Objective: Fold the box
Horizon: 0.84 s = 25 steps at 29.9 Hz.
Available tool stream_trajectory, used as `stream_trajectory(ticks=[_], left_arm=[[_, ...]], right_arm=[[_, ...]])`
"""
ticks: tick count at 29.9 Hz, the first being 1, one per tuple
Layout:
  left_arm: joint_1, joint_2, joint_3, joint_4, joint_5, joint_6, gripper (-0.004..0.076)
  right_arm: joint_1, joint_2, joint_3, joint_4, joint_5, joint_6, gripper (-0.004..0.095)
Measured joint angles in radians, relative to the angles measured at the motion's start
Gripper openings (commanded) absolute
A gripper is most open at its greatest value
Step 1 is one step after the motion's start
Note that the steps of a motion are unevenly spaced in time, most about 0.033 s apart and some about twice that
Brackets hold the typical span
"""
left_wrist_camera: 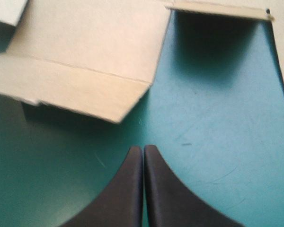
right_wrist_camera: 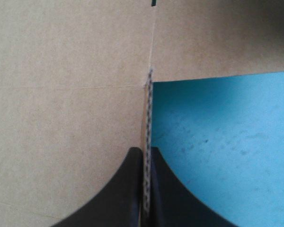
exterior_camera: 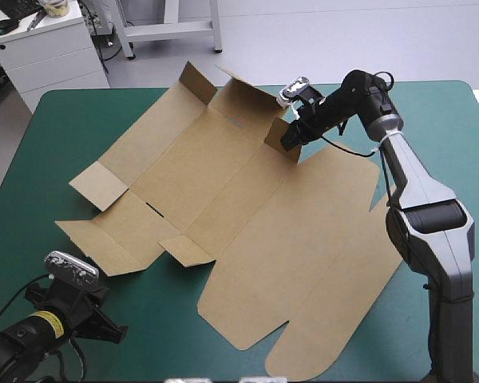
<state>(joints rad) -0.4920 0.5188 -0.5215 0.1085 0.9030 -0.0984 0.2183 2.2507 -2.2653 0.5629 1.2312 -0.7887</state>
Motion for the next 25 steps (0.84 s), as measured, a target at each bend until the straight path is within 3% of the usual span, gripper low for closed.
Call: stream_trajectory(ticks=[8, 12, 16, 25], left_arm=[[0.0, 0.0, -0.198, 0.005, 0.003, 0.0, -0.001], [0.0, 0.0, -0.276, 0.018, 0.003, 0.0, -0.001], [0.0, -0.001, -0.296, 0.032, 0.013, 0.0, -0.001], [0.0, -0.001, -0.296, 0.111, 0.079, 0.0, -0.001]], right_arm=[[0.02, 0.0, -0.094, -0.01, 0.012, -0.103, -0.0021], [0.075, 0.0, -0.096, -0.081, 0.008, -0.138, -0.0021], [0.144, -0.005, -0.096, -0.181, 0.011, -0.133, -0.0021], [0.26, -0.062, -0.087, -0.195, 0.011, -0.173, -0.0021]])
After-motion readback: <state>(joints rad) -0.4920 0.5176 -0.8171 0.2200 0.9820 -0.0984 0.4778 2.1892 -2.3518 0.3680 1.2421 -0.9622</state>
